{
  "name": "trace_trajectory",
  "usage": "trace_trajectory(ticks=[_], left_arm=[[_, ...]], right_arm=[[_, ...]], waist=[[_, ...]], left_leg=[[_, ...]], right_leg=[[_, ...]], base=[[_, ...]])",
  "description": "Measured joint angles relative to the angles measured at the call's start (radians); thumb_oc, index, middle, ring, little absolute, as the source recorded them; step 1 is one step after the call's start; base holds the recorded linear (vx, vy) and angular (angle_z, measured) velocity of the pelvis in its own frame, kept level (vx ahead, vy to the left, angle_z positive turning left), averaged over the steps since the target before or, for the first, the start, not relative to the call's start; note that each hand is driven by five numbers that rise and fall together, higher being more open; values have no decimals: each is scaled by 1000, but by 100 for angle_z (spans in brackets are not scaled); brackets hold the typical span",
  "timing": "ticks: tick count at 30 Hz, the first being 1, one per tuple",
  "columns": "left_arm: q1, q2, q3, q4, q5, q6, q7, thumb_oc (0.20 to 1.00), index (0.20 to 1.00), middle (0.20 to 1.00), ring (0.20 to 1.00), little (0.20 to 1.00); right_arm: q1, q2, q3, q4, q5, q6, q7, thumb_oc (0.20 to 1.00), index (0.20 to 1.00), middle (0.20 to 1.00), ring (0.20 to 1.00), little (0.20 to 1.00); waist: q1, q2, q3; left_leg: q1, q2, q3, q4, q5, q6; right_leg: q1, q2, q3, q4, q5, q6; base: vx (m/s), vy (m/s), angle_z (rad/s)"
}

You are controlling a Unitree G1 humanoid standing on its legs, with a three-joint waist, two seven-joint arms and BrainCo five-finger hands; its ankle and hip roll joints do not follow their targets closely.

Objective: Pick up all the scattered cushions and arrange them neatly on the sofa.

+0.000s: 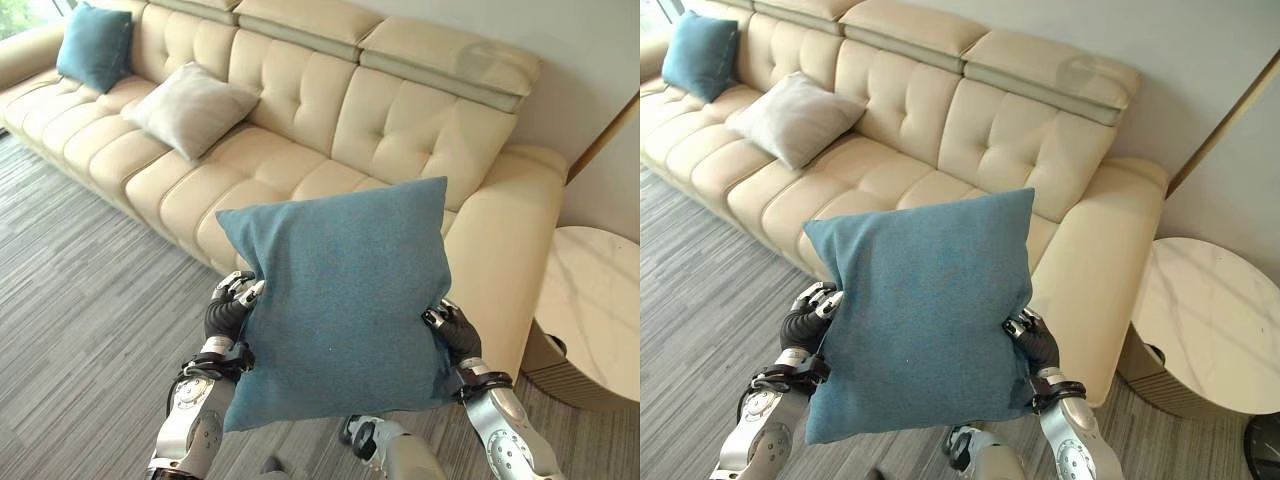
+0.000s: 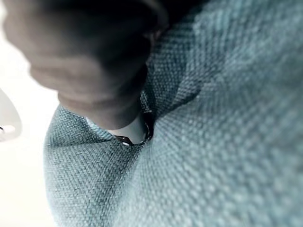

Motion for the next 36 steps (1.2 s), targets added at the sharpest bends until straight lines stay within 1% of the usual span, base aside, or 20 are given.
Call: trace_trajectory(ticks=[1,2,4,6,7,8,9,10,11,12,13,19,20,25,26,27,29,32,34,36], left_arm=[[16,6,5,-3,0,-3,-2,200,200,200,200,200],[24,-11,11,5,-1,-3,-2,200,200,200,200,200],[28,-23,8,2,-4,-2,-1,200,200,200,200,200],[30,-33,15,3,-14,-3,1,200,200,200,200,200],[26,-36,14,2,-23,-5,1,200,200,200,200,200],[25,-38,13,1,-30,-7,1,200,200,200,200,200],[29,-54,12,1,-31,-6,2,200,200,200,200,200],[34,-65,17,0,-31,-7,2,200,200,200,200,200],[38,-60,21,0,-31,-7,3,200,200,200,200,200],[32,-68,19,11,-31,-3,4,200,200,200,200,200],[34,-57,3,8,-31,-2,2,200,200,200,200,200],[31,-56,4,8,-31,-2,3,200,200,200,200,200],[33,-56,5,9,-31,-2,3,200,200,200,200,200],[18,-64,-11,14,-30,-4,3,200,200,200,200,200],[20,-67,-36,19,-29,-4,3,200,200,200,200,200],[20,-65,-40,22,-29,-3,2,200,200,200,200,200],[16,-42,-37,19,-26,-3,2,200,200,200,200,200],[-2,14,-30,17,-23,-1,3,200,200,200,200,200],[-2,38,-1,18,-21,-2,12,200,200,200,200,200],[-7,48,14,18,-21,-3,19,200,200,200,200,200]], right_arm=[[14,-6,10,-11,0,0,1,200,200,200,200,200],[21,-20,13,-22,0,-3,2,200,200,200,200,200],[20,-37,16,-42,0,-5,2,200,200,200,200,200],[22,-50,31,-49,0,-3,2,200,200,200,200,200],[27,-53,35,-54,0,-4,2,200,200,200,200,200],[26,-52,35,-53,0,-3,1,200,200,200,200,200],[26,-54,34,-50,0,-3,1,200,200,200,200,200],[25,-65,33,-54,0,-3,2,200,200,200,200,200],[28,-75,39,-65,0,-3,2,200,200,200,200,200],[37,-78,36,-60,0,-2,0,200,200,200,200,200],[62,-78,35,-67,0,-2,-1,200,200,200,200,200],[58,-79,34,-66,-1,0,-1,200,200,200,200,200],[58,-79,34,-66,-2,0,-1,200,200,200,200,200],[45,-84,1,-57,-14,2,-1,200,200,200,200,200],[60,-86,-21,-61,-24,2,0,200,200,200,200,200],[68,-72,-27,-54,-32,6,-1,200,200,200,200,200],[88,-49,-26,-62,-39,20,0,200,200,200,200,200],[93,-3,-13,-66,-54,39,0,200,200,200,200,200],[68,34,12,-65,-62,43,2,200,200,200,200,200],[69,56,34,-64,-62,42,1,200,200,200,200,200]], waist=[[24,-30,-26],[26,-22,-42],[14,-10,-50],[25,-18,-48],[12,-25,-45],[16,-33,-37],[18,-18,-28],[30,-2,-20],[38,-4,-26],[22,3,-26],[14,-9,-30],[47,-1,-13],[56,5,-12],[50,59,25],[35,96,27],[29,88,27],[32,45,13],[37,22,12],[67,15,12],[63,8,12]], left_leg=[[-12,-7,-19,57,-16,-23],[-36,-4,-36,84,-21,-28],[-114,-35,-62,112,-41,2],[-149,-88,-44,16,-35,34],[-194,-111,-49,-27,-16,55],[-198,-132,-92,-112,13,81],[-199,-123,-147,-165,30,86],[-194,-100,-200,-200,49,80],[-192,-76,-217,-214,81,59],[-199,-63,-215,-211,99,64],[-208,-83,-247,-235,104,62],[-221,-71,-376,-324,153,43],[-205,-71,-372,-331,173,65],[-192,-59,-331,-367,236,87],[-185,-53,-310,-370,253,84],[-181,-81,-304,-366,257,70],[-174,-166,-266,-374,242,106],[-174,-237,-233,-375,254,164],[-167,-238,-178,-370,245,183],[-147,-243,-172,-379,230,205]], right_leg=[[3,-19,29,6,57,-45],[23,5,59,-16,51,-111],[72,42,126,-100,83,-107],[108,48,159,-136,114,-107],[129,47,173,-155,100,-82],[133,45,207,-139,66,24],[124,45,215,-85,20,101],[97,40,225,-9,-3,32],[104,37,226,11,-1,-146],[123,46,215,-3,0,-154],[150,45,234,-32,2,-127],[173,57,311,-45,17,-126],[178,57,322,-46,16,-120],[212,27,353,-50,11,-40],[234,13,350,-45,-5,8],[237,-16,359,-37,-11,26],[227,-102,391,-47,-5,72],[196,-173,431,-22,21,99],[134,-200,444,46,33,109],[132,-196,422,54,30,118]], base=[[191,-30,-114],[276,53,-90],[206,65,-66],[168,74,-92],[369,117,-102],[285,97,-72],[139,48,-97],[77,38,-103],[127,79,-73],[232,185,-45],[152,148,-12],[168,223,-31],[155,319,-20],[203,401,-8],[203,382,12],[185,375,11],[133,317,0],[57,283,0],[76,234,-67],[51,172,-40]])
